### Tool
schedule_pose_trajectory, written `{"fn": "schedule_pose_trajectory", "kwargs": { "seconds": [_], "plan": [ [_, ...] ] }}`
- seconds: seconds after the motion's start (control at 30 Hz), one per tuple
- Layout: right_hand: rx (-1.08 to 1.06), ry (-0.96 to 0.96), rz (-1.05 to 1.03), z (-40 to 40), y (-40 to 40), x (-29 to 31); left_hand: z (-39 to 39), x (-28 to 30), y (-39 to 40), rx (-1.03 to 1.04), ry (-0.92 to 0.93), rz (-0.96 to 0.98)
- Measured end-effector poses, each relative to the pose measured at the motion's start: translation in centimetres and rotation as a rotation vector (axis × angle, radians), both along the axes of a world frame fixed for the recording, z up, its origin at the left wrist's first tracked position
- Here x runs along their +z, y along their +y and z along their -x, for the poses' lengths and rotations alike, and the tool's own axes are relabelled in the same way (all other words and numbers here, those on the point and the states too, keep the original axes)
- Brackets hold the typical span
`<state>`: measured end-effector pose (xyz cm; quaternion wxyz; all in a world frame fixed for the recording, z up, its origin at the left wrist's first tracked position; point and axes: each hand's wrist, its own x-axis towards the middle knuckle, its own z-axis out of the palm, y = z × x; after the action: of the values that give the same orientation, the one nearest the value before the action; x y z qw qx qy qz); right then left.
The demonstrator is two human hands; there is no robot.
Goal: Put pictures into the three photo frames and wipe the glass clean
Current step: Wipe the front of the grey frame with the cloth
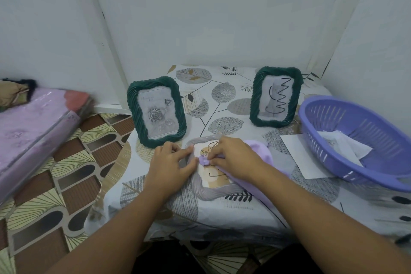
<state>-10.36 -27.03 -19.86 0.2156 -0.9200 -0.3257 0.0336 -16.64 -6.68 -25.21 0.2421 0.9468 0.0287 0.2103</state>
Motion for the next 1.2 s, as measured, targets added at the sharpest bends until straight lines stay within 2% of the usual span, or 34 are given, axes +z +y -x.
{"fn": "schedule_pose_trajectory", "kwargs": {
  "seconds": [0.63,0.77,0.97,1.1,1.2],
  "plan": [
    [-0.02,0.009,0.073,-0.4,0.4,0.7,0.0,0.0,0.1,0.0,0.044,-0.011],
    [-0.054,0.028,0.02,-0.9,1.2,1.2,0.0,0.1,0.0,0.002,0.027,-0.018],
    [-0.024,0.083,0.064,-0.1,0.8,1.2,0.0,0.0,-0.1,0.001,-0.004,0.001],
    [-0.092,0.069,0.004,-1.0,1.2,0.9,0.1,0.1,-0.1,0.005,-0.013,0.0],
    [-0.065,0.031,0.013,-0.8,1.0,0.4,0.1,0.2,-0.1,0.003,-0.004,0.014]
  ]
}}
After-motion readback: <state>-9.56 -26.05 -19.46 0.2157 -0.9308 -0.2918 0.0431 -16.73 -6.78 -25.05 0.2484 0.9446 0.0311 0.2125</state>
